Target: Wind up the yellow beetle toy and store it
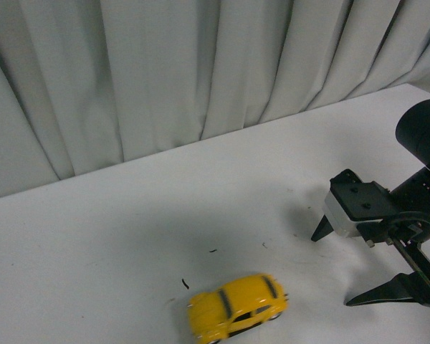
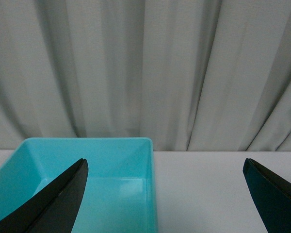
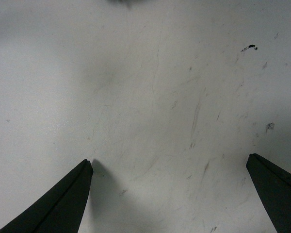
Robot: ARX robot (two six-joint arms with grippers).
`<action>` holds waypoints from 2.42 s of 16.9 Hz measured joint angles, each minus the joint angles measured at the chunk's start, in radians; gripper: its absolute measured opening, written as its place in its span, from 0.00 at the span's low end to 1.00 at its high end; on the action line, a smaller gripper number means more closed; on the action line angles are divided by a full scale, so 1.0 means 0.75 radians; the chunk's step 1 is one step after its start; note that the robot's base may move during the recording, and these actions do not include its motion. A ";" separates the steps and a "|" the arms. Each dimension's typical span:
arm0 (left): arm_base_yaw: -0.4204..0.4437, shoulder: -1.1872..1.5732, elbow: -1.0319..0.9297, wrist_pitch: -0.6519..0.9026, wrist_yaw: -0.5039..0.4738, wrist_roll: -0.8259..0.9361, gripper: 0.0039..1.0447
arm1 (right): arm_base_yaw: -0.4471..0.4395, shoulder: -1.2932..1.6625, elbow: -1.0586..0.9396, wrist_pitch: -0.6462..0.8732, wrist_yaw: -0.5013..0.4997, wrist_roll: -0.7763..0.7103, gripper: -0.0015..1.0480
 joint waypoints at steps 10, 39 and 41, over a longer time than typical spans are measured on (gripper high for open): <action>0.000 0.000 0.000 -0.001 0.001 0.000 0.94 | 0.062 -0.038 -0.020 0.022 0.010 0.034 0.93; 0.000 0.000 0.000 0.000 0.000 -0.001 0.94 | 0.576 -1.362 -0.793 1.670 0.813 2.309 0.02; 0.000 0.000 0.000 0.000 0.001 0.000 0.94 | 0.576 -1.432 -0.844 1.608 0.814 2.315 0.02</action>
